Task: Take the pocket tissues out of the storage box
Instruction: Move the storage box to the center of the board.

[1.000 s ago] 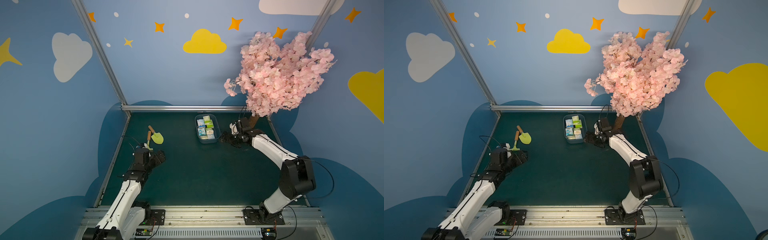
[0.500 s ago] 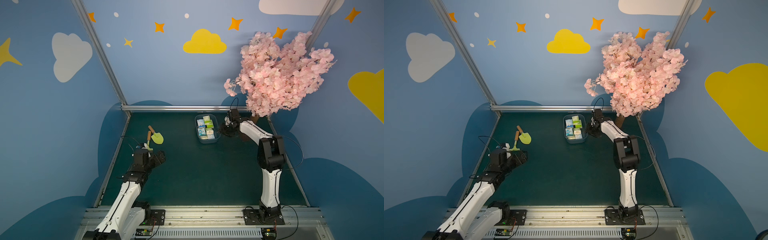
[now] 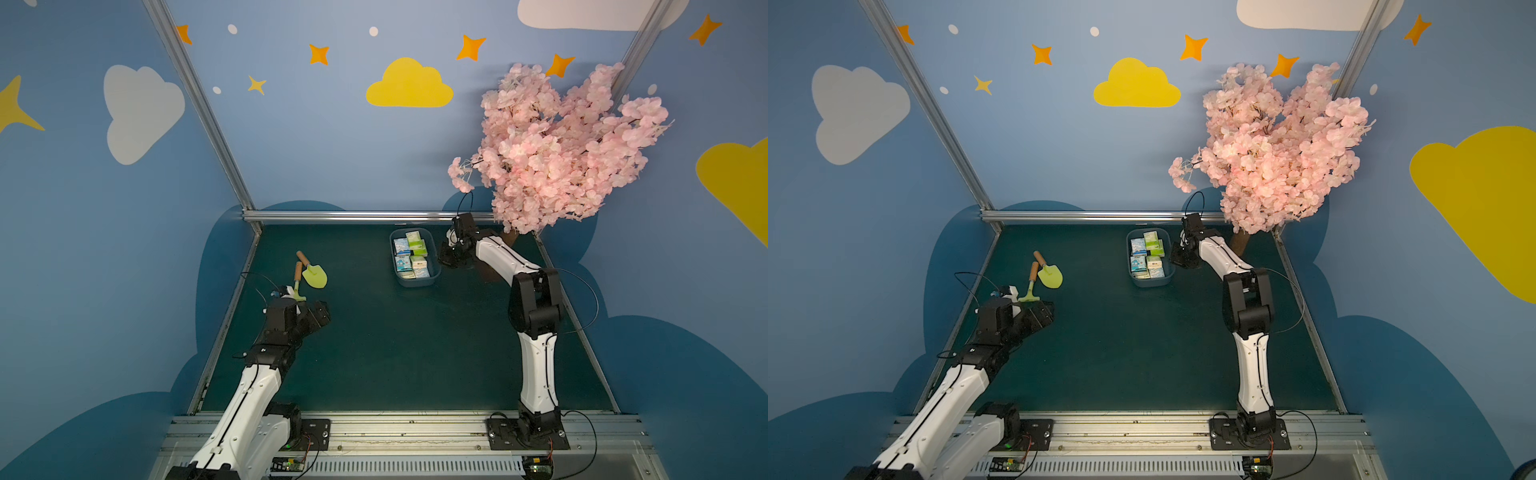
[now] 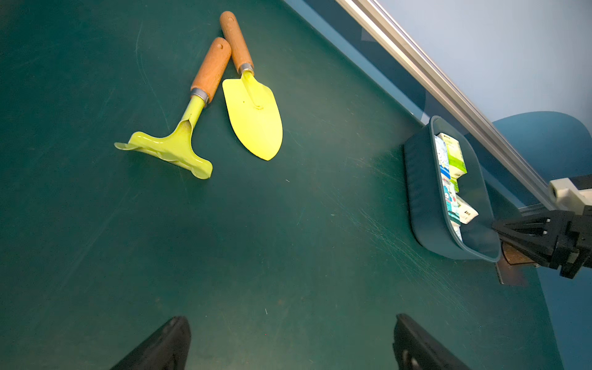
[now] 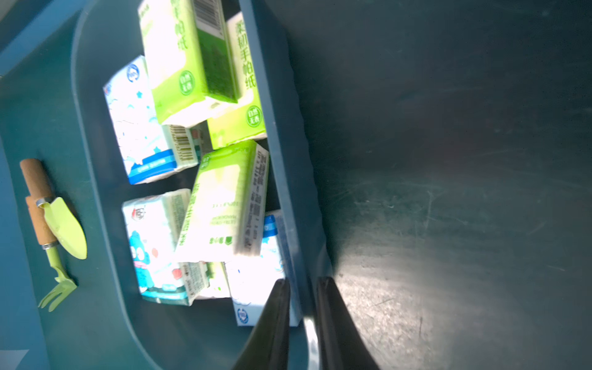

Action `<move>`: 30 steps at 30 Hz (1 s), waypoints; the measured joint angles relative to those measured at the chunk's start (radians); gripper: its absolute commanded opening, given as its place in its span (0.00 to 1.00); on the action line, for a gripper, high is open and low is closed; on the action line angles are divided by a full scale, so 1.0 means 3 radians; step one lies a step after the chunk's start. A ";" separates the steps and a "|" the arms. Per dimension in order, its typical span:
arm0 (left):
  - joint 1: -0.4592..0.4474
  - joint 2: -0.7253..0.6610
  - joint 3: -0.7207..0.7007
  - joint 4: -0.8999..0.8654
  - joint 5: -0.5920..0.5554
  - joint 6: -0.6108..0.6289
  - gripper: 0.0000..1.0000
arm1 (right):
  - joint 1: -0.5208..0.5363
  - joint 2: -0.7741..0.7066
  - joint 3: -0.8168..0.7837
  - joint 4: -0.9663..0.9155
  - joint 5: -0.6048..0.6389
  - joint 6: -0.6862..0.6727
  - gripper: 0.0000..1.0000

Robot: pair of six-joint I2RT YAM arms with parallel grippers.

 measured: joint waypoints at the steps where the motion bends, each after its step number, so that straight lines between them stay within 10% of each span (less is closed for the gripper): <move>1: 0.0000 0.0003 0.0000 0.0000 0.0000 0.0000 1.00 | 0.0003 0.0013 0.0008 -0.0014 0.0000 -0.0019 0.13; 30: 0.0000 0.0076 -0.0003 0.0037 0.0013 0.0024 1.00 | 0.0577 -0.1019 -0.1286 0.0080 0.0102 0.0070 0.04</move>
